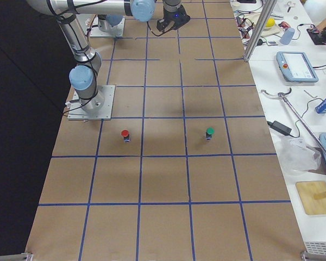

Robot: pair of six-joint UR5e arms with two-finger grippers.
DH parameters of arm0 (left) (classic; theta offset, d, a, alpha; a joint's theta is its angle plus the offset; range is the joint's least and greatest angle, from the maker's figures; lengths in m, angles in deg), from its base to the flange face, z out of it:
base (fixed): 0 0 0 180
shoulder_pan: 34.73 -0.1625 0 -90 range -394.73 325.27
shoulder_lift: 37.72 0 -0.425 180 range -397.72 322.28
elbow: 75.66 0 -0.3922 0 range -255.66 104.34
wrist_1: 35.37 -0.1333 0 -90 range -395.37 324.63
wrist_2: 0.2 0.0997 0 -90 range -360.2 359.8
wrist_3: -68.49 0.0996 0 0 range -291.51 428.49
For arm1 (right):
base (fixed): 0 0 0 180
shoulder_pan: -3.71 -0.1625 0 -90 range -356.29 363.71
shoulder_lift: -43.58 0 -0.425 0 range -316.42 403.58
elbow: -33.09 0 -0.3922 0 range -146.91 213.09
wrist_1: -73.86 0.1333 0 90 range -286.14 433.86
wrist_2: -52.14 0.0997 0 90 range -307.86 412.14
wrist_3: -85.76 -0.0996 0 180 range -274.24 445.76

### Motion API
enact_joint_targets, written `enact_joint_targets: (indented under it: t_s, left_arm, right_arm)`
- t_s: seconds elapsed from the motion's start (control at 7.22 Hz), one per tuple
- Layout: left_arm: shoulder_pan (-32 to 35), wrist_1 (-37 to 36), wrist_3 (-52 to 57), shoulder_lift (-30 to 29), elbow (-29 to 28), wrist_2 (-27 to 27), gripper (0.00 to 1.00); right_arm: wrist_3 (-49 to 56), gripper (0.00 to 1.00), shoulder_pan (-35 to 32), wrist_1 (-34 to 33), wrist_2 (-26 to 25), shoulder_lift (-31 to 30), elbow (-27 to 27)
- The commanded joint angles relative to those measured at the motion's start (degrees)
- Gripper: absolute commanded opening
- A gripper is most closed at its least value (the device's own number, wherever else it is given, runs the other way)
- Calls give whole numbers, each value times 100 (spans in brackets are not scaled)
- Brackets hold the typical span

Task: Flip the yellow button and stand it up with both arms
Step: 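Lift the button with the left gripper while the right gripper opens and approaches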

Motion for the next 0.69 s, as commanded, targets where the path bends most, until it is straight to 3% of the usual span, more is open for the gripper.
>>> enact_joint_targets:
  t_s: [0.0,0.14,0.28,0.42,0.55]
  left_arm:
    - [22,1213,-76,566,-44,-890,1]
    - [13,2055,-103,831,-35,-1201,1]
    - [31,2595,-112,834,9,-1926,1]
    - [48,2939,-129,747,96,-2760,1]
    - [92,3587,-103,868,236,-3464,1]
  right_arm:
    - [-434,100,28,-7,431,144,-6]
    - [-862,100,54,-24,762,153,20]
    - [-936,100,333,19,896,162,55]
    - [-954,100,640,54,1515,153,64]
    - [-946,100,695,98,1669,153,72]
